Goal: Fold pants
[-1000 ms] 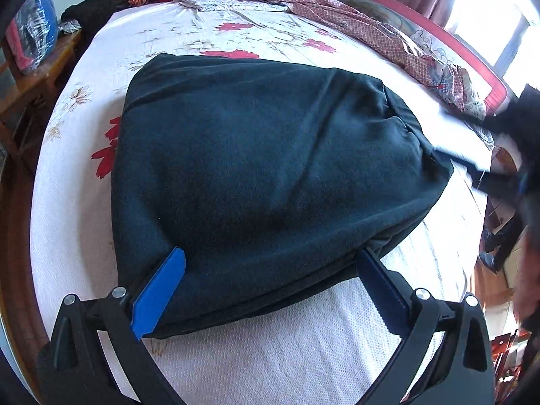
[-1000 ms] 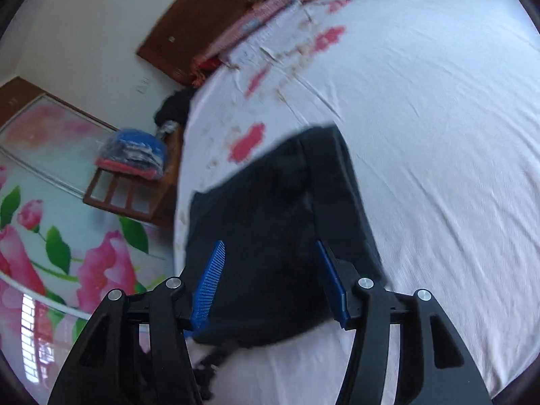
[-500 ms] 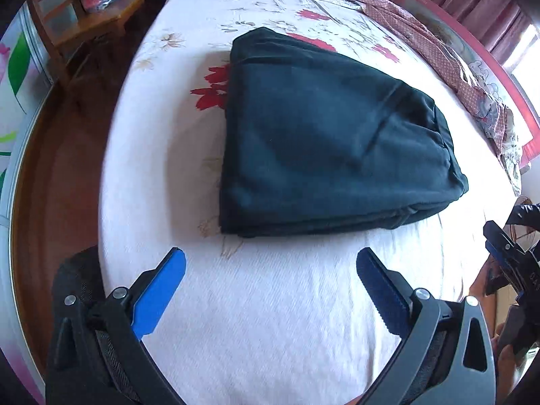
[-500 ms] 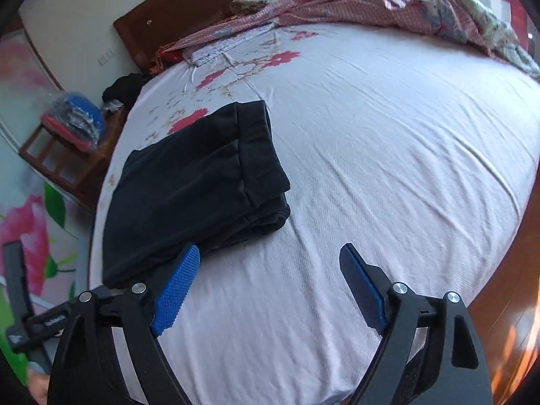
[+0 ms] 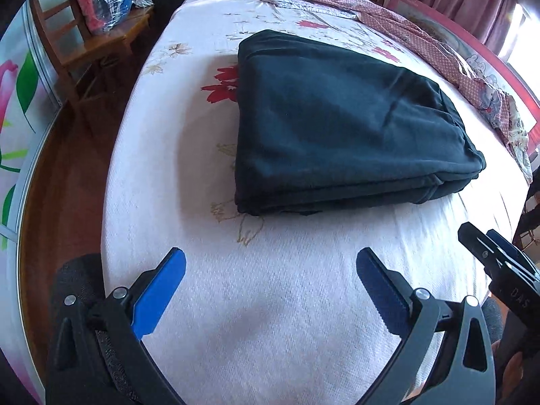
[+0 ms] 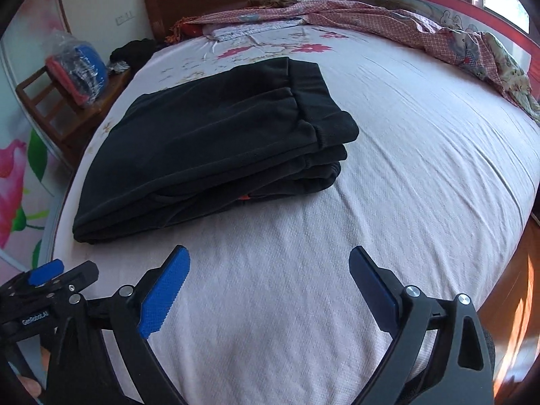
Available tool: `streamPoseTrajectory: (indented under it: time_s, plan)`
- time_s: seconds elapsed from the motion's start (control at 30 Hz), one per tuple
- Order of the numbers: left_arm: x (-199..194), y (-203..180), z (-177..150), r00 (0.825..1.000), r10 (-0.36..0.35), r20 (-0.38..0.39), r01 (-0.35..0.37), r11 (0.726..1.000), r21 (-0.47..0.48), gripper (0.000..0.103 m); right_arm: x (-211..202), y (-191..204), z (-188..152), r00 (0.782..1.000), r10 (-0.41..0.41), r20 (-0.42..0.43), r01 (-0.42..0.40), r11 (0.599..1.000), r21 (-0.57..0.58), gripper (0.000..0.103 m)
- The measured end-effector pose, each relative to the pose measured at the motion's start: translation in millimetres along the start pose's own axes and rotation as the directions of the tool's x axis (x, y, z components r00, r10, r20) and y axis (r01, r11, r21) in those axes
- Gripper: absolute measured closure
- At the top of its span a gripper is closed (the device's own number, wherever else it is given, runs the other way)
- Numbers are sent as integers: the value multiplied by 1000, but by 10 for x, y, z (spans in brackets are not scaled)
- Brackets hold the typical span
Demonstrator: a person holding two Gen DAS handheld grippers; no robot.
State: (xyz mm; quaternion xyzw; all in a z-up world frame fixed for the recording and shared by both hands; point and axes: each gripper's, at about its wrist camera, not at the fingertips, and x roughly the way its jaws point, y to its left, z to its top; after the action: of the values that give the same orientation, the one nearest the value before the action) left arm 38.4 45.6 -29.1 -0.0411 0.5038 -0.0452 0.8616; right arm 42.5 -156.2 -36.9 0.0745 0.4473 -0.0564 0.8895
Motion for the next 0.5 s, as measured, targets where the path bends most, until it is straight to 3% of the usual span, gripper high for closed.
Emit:
streamPoseTrajectory:
  time_s: [0.23, 0.5]
  plan:
    - [-45, -76, -13, 998, 43, 47, -45, 998, 44, 2, -14, 155, -27, 1000, -22, 1, 22, 998, -66, 8]
    - [-87, -112, -26, 996, 43, 75, -47, 997, 59, 2, -78, 208, -8, 999, -29, 17, 30, 996, -87, 8]
